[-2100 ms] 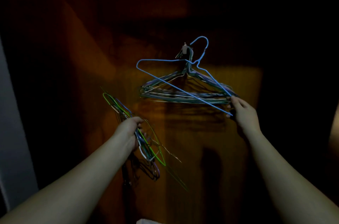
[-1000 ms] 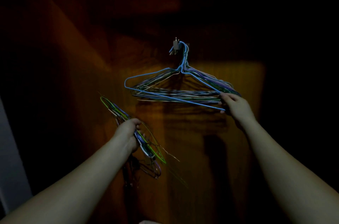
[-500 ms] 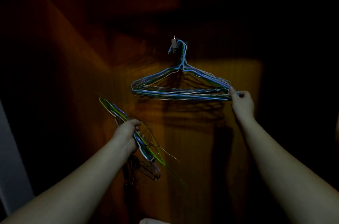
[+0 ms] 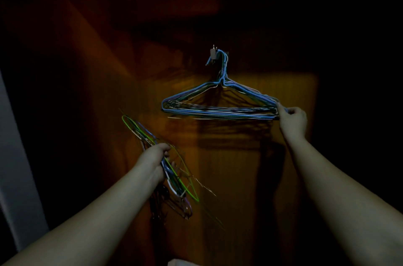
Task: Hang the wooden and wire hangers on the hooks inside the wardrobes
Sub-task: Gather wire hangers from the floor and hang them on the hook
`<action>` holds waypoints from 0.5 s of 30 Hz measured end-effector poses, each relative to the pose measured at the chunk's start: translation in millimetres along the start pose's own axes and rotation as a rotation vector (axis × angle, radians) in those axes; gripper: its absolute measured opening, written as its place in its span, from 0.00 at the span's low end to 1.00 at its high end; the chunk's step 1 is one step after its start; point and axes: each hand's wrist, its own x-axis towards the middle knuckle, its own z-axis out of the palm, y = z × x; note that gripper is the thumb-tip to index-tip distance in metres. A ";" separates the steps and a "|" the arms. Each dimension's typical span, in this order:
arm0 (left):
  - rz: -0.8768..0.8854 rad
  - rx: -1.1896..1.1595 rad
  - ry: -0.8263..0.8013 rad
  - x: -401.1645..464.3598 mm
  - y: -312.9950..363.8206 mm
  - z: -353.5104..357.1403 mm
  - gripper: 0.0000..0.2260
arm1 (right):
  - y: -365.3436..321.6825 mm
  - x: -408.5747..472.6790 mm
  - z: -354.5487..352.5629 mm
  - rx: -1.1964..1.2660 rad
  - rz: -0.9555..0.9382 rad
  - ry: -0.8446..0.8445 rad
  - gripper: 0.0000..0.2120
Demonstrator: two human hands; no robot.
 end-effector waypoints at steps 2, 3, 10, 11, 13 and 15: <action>0.001 0.007 0.001 -3.3 0.8 -1.1 0.13 | -1.3 0.6 -0.3 -0.014 0.011 0.016 0.23; 0.001 0.014 0.000 -5.1 1.0 -1.5 0.13 | -3.6 -0.5 -0.9 -0.025 0.019 0.021 0.23; -0.018 0.030 -0.011 -18.4 0.4 -7.3 0.16 | -8.6 -7.7 -3.2 -0.080 0.020 0.052 0.24; -0.013 0.029 -0.019 -20.6 -0.6 -8.7 0.16 | -9.6 -9.3 -4.1 -0.085 0.021 0.047 0.24; -0.003 0.030 -0.040 -23.9 -2.9 -12.2 0.15 | -9.6 -9.7 -5.5 -0.105 0.011 0.036 0.24; -0.006 0.022 -0.057 -26.4 -5.9 -17.1 0.14 | -7.2 -9.7 -7.2 -0.128 0.016 0.027 0.24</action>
